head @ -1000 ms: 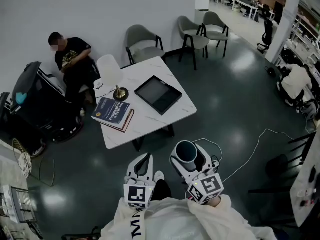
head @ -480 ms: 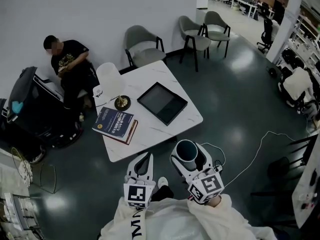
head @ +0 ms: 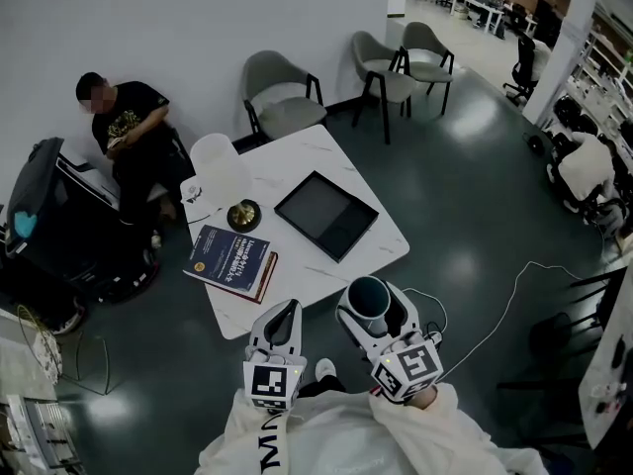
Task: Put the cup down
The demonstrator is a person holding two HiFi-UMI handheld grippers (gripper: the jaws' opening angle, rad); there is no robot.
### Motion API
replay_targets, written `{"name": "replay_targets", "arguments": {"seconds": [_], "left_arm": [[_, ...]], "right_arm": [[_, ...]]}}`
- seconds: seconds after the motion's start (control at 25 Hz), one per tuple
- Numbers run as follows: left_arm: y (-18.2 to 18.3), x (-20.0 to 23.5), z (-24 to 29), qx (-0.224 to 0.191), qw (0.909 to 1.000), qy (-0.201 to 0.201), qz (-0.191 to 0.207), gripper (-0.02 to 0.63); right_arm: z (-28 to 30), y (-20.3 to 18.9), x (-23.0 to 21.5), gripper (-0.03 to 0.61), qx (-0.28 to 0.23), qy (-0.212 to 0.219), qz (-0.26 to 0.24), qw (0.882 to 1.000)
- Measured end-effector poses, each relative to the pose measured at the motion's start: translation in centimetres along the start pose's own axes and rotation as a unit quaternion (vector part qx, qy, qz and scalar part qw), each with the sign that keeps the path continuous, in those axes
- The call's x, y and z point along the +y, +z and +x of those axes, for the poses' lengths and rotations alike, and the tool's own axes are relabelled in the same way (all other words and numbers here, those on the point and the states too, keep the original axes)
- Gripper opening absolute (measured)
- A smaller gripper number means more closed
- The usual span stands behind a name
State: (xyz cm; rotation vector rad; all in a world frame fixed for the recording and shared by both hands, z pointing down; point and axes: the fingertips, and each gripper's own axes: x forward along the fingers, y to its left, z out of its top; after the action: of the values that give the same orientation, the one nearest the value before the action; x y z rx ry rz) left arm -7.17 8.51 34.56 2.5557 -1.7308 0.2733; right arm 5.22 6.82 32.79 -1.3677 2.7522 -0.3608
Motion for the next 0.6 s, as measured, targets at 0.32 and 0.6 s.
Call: {"name": "replay_targets", "arguments": {"seconds": [0.32,0.6], "left_arm": [[-0.8,3.0,1.4,-0.001,1.0000,-0.008,-0.005,0.011],[-1.2,4.2,1.9,-0.002,0.9999,-0.010,-0.014,0.012]], "right_arm": [[2.9,0.0,0.2,0.391,0.002,-0.014,-0.007,1.000],[4.1,0.2,0.3,0.391,0.008,-0.022,-0.014,1.000]]}}
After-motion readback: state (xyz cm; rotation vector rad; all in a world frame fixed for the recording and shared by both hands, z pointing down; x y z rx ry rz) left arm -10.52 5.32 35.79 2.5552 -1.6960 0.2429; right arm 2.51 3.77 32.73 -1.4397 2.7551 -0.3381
